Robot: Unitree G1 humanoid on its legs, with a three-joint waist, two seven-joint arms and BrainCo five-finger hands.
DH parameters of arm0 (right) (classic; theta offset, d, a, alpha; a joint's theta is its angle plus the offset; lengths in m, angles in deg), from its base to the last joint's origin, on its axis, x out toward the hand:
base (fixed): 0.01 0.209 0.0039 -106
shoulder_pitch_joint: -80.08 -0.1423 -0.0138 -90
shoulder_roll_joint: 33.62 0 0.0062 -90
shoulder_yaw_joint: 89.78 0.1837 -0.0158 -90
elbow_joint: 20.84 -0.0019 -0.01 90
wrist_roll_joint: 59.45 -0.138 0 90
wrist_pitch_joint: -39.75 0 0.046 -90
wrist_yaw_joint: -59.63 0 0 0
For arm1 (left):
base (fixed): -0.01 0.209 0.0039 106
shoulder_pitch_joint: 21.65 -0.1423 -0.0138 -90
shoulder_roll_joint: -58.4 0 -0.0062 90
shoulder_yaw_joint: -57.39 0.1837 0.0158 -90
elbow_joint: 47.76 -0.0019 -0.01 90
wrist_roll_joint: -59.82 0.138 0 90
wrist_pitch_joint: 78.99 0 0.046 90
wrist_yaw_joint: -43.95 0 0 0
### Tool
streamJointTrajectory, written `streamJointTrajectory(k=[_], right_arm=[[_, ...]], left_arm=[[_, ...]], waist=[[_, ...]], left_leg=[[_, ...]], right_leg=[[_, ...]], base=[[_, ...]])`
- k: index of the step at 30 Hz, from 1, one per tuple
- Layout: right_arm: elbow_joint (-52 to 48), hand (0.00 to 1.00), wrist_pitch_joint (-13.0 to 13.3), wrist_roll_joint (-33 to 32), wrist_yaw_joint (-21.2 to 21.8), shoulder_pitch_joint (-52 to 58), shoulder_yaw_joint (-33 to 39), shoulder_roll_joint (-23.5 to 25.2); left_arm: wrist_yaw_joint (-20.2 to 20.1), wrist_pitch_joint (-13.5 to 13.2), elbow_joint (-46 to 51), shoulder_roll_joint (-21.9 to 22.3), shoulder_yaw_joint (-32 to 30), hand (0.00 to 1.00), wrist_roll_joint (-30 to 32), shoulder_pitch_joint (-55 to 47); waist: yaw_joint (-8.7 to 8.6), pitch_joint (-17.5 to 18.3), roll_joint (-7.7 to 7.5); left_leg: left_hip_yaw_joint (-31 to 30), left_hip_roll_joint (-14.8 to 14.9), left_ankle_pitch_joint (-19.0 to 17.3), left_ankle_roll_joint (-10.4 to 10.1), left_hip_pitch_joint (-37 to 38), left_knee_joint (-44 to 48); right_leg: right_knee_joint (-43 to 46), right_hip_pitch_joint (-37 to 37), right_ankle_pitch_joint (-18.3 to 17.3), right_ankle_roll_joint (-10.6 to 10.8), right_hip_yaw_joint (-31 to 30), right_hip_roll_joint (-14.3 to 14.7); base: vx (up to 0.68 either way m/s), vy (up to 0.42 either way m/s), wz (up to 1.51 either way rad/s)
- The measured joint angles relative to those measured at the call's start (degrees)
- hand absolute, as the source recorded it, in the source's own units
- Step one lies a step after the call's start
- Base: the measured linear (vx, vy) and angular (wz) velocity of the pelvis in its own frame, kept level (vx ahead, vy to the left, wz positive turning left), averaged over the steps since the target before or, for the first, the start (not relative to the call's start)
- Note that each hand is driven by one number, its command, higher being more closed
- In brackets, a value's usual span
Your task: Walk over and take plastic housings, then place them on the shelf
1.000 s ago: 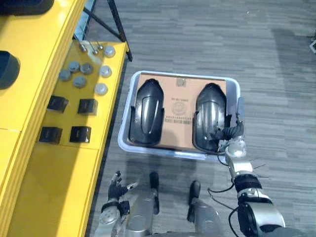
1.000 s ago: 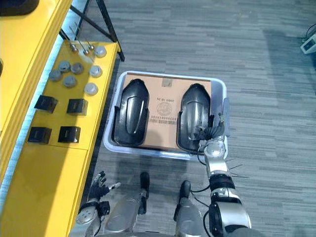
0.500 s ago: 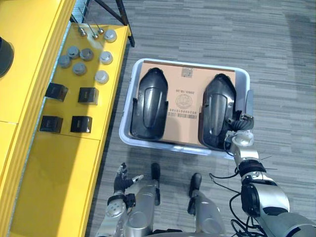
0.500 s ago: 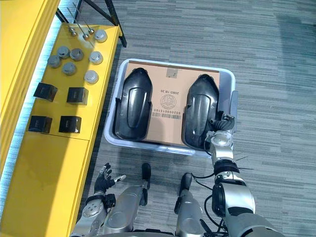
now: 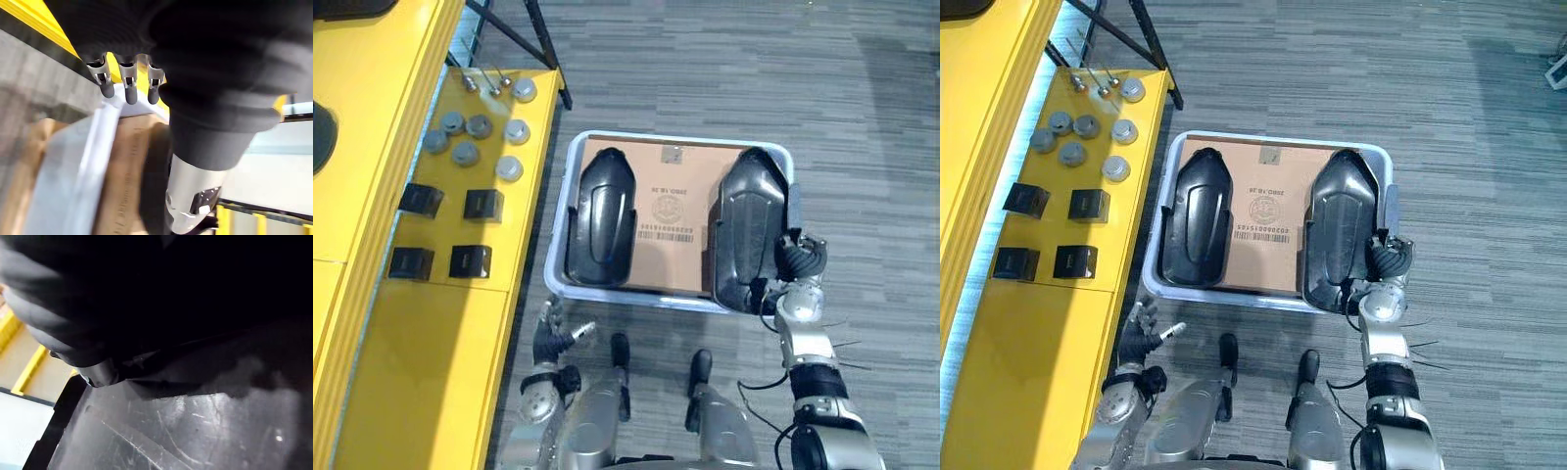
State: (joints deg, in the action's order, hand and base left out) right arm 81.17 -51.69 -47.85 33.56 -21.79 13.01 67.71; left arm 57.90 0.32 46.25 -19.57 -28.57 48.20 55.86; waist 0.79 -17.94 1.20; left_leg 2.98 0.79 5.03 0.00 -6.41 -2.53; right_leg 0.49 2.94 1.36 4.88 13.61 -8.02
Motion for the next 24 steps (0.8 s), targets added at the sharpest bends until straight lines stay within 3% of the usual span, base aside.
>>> streamJointTrajectory(k=[4, 8, 17, 23, 24], right_arm=[[-6.2, 1.00, 0.0, 3.5, 0.0, 0.7, -3.4, 2.1], [-10.9, 1.00, 0.1, 7.6, 0.0, 0.3, -8.8, 4.2], [-15.7, 1.00, 0.0, 15.2, 0.0, -2.1, -22.6, 8.0], [-15.7, 1.00, -0.1, 16.0, -0.1, -2.1, -24.1, 8.0], [-15.7, 1.00, -0.1, 16.0, -0.1, -2.1, -24.2, 7.9]], left_arm=[[1.5, -2.2, 9.9, 2.2, 1.2, 0.00, -0.1, 0.3], [3.2, -2.9, 13.0, 3.2, 7.8, 0.00, 0.2, 3.7], [6.6, 1.6, 8.7, 3.9, 17.3, 0.00, 7.4, 12.2], [8.8, 4.1, 6.3, 3.8, 18.3, 0.00, 10.1, 12.7], [8.9, 4.3, 5.4, 3.8, 18.3, 1.00, 10.2, 12.8]], waist=[[-0.09, 2.6, -0.33], [-0.07, 5.2, -0.42], [-1.60, 8.5, -1.13], [-1.64, 10.1, -1.23], [-1.68, 10.6, -1.20]], left_leg=[[-0.4, -0.1, 0.0, 0.0, 1.3, -1.1], [-0.5, -0.3, 0.0, 0.0, 2.6, -1.7], [0.2, -0.7, 0.5, 0.2, 4.6, -2.9], [1.2, -0.8, 0.5, 0.2, 5.1, -2.9], [1.4, -0.8, 0.5, 0.2, 5.1, -2.9]], right_leg=[[-0.8, -1.3, -0.1, 0.1, 0.4, 0.0], [-0.8, -2.4, -0.4, 0.3, 0.6, -0.1], [-0.7, -3.5, -0.6, 0.5, 0.0, -0.4], [-0.6, -3.4, -0.5, 0.5, -1.1, -0.4], [-0.6, -3.2, -0.5, 0.4, -1.3, -0.4]], base=[[0.06, -0.009, 0.05], [0.02, 0.000, 0.01], [-0.02, 0.010, -0.03], [-0.01, 0.009, -0.08], [-0.01, 0.010, -0.12]])
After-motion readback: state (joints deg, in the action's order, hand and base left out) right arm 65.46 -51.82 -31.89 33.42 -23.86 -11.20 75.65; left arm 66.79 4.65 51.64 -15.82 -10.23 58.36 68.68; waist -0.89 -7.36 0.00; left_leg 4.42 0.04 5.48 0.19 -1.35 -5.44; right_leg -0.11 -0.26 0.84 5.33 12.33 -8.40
